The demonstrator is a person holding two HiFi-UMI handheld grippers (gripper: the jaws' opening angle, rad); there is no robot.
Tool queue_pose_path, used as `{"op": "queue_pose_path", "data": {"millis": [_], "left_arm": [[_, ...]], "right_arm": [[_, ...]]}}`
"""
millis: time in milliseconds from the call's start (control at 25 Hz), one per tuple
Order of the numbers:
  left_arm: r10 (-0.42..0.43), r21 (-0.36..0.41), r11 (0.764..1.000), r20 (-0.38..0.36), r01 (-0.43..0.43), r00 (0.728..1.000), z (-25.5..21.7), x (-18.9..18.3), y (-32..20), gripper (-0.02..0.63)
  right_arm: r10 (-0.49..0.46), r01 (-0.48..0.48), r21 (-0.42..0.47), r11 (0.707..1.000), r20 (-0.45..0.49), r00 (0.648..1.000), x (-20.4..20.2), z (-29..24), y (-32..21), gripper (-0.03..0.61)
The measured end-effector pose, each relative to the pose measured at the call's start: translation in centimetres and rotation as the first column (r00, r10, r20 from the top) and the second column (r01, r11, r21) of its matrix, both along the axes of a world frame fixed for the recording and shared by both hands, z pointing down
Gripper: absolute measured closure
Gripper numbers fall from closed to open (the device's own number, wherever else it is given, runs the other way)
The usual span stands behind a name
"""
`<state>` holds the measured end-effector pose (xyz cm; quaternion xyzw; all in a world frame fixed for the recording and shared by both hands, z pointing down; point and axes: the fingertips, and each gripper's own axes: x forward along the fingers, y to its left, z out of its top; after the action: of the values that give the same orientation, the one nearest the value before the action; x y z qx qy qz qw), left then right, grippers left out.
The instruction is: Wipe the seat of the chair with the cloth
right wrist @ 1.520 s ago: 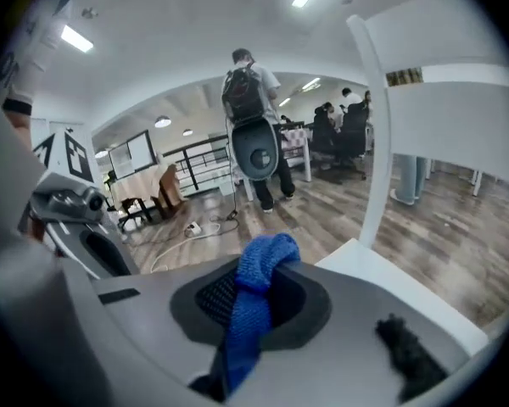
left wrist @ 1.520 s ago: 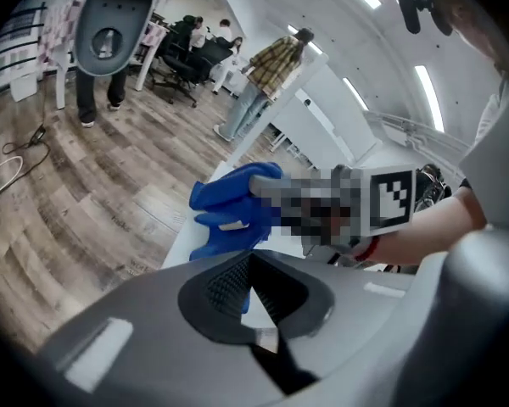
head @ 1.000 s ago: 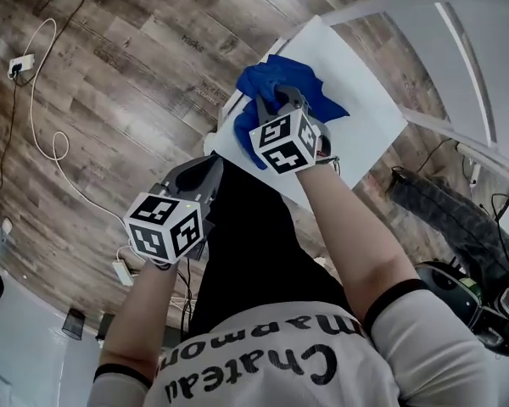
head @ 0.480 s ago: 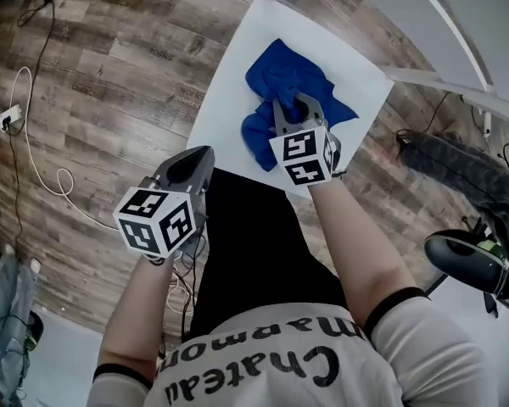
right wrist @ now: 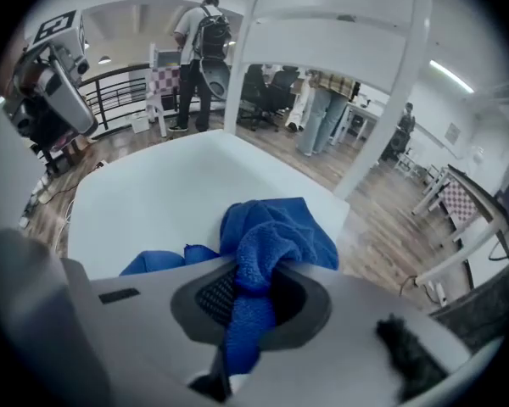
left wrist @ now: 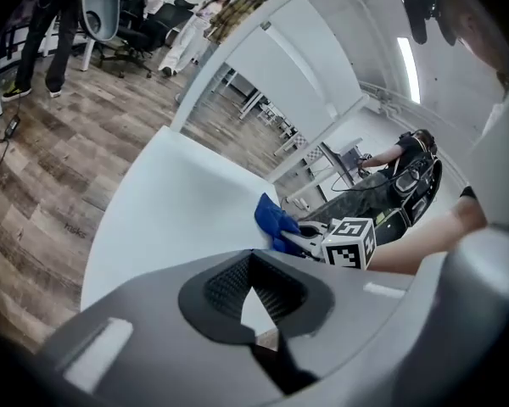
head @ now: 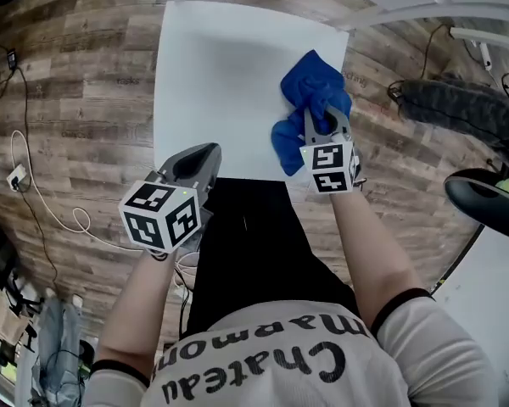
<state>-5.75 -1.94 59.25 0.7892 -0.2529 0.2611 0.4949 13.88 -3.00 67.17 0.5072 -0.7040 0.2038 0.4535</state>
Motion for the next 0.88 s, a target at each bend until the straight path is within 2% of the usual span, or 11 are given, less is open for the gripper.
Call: {"op": "queue_pose_path", "data": {"millis": [160, 240, 320, 400, 480, 520, 640, 720, 880], "left_arm": [[0.052, 0.006, 0.999, -0.003, -0.052, 0.999, -0.1, 2.3, 0.0, 0.606], [0.066, 0.006, 0.998, -0.006, -0.066, 0.998, -0.3, 3.0, 0.1, 0.606], [0.073, 0.007, 0.997, -0.007, -0.073, 0.997, -0.4, 3.2, 0.1, 0.606], [0.066, 0.009, 0.998, -0.003, -0.066, 0.998, -0.3, 2.9, -0.1, 0.606], [0.036, 0.009, 0.999, 0.001, -0.036, 0.999, -0.2, 2.2, -0.4, 0.606], [0.014, 0.01, 1.0, 0.001, -0.014, 1.0, -0.2, 1.8, -0.6, 0.606], [-0.055, 0.01, 0.998, 0.004, 0.055, 0.998, 0.0, 0.0, -0.7, 0.606], [-0.105, 0.006, 0.994, 0.01, 0.105, 0.994, 0.2, -1.6, -0.5, 0.606], [-0.253, -0.012, 0.967, 0.026, 0.254, 0.967, 0.2, -6.0, -0.2, 0.606]], "right_arm": [[0.105, -0.105, -0.035, 0.994, -0.001, 0.994, 3.7, 0.2, 2.5, 0.545], [0.16, -0.162, -0.063, 0.985, -0.041, 0.986, 5.8, -0.1, 3.4, 0.546], [0.187, -0.191, -0.052, 0.98, -0.07, 0.98, 7.0, -1.1, 3.6, 0.546], [0.114, -0.114, 0.011, 0.993, -0.009, 0.993, 5.1, -3.1, 2.7, 0.546], [-0.055, 0.048, 0.094, 0.994, 0.067, 0.996, 0.8, -5.6, 1.2, 0.546], [-0.144, 0.131, 0.128, 0.983, 0.099, 0.985, -1.9, -6.7, 0.5, 0.546], [-0.37, 0.334, 0.207, 0.92, 0.171, 0.913, -10.2, -9.0, -1.2, 0.546], [-0.475, 0.421, 0.25, 0.872, 0.225, 0.851, -15.7, -10.1, -2.1, 0.546], [-0.648, 0.568, 0.315, 0.76, 0.317, 0.692, -25.9, -12.4, -3.2, 0.546]]}}
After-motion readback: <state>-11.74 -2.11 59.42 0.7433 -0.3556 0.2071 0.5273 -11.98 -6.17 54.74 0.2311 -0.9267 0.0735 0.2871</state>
